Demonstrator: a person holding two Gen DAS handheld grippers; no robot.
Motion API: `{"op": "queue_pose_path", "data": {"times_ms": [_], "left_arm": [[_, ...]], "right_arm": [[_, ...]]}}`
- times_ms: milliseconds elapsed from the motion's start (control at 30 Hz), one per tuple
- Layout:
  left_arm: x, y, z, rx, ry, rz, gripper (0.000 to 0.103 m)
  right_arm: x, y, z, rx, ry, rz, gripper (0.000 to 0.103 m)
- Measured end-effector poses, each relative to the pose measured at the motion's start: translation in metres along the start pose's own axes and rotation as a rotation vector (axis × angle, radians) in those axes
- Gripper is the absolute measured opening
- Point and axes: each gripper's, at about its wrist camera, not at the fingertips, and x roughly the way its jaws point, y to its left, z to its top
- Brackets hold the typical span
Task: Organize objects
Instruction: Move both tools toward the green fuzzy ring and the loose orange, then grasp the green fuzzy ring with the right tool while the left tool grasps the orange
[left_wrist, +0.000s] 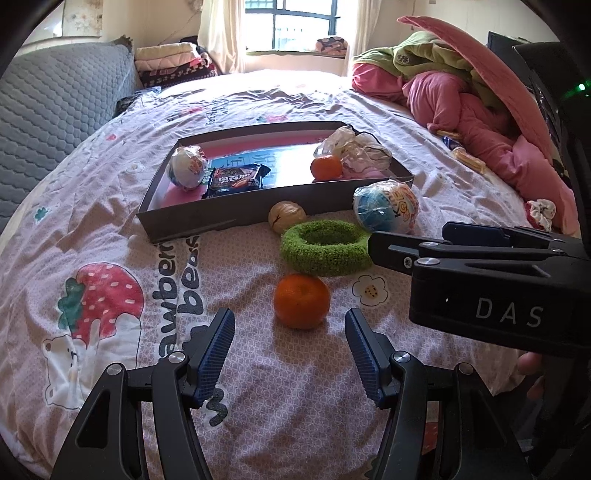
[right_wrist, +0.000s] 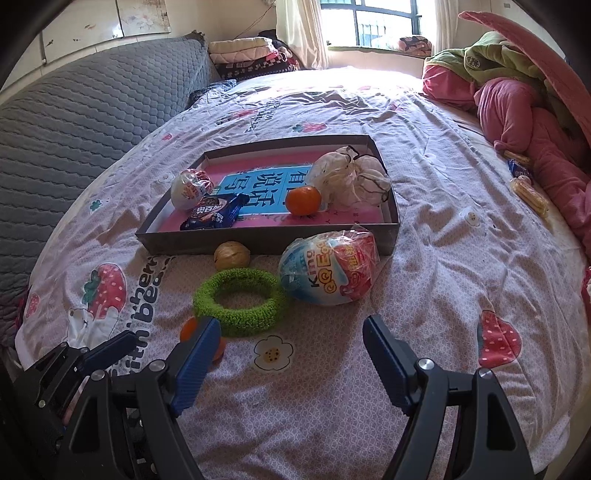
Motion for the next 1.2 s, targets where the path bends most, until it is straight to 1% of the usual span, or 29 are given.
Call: {"op": "queue_pose_path", "data": {"times_ms": [200, 333, 433, 633, 733, 867, 967, 1200], "left_arm": [[0.010, 0.005, 0.004, -0.014, 0.005, -0.011, 0.064], [0.015, 0.007, 0.006, -0.019, -0.001, -0.024, 0.064], [0.020, 0.007, 0.006, -0.020, 0.006, -0.034, 0.064], [0.030, 0.010, 0.007, -0.025, 0.012, -0.046, 0.064], [0.034, 0.011, 0.008, -0.029, 0.014, -0.052, 0.064], [0.039, 0.012, 0.008, -0.027, 0.011, -0.059, 0.066], [0.042, 0.012, 0.008, -0.023, 0.013, -0.059, 0.066], [0.050, 0.013, 0.009, -0.030, 0.018, -0.068, 0.066]], "right_arm": [[0.010, -0.001, 0.004, 0.033, 0.006, -0.023, 0.079], [0.021, -0.004, 0.006, 0.074, 0.039, -0.053, 0.079], [0.028, -0.006, 0.005, 0.106, 0.057, -0.059, 0.079], [0.043, -0.006, 0.005, 0.138, 0.098, -0.065, 0.079], [0.051, -0.006, 0.003, 0.143, 0.118, -0.084, 0.079], [0.058, -0.006, 0.002, 0.143, 0.115, -0.100, 0.078], [0.061, -0.004, 0.001, 0.131, 0.106, -0.115, 0.075], [0.066, -0.003, 0.001, 0.109, 0.070, -0.120, 0.069]]}}
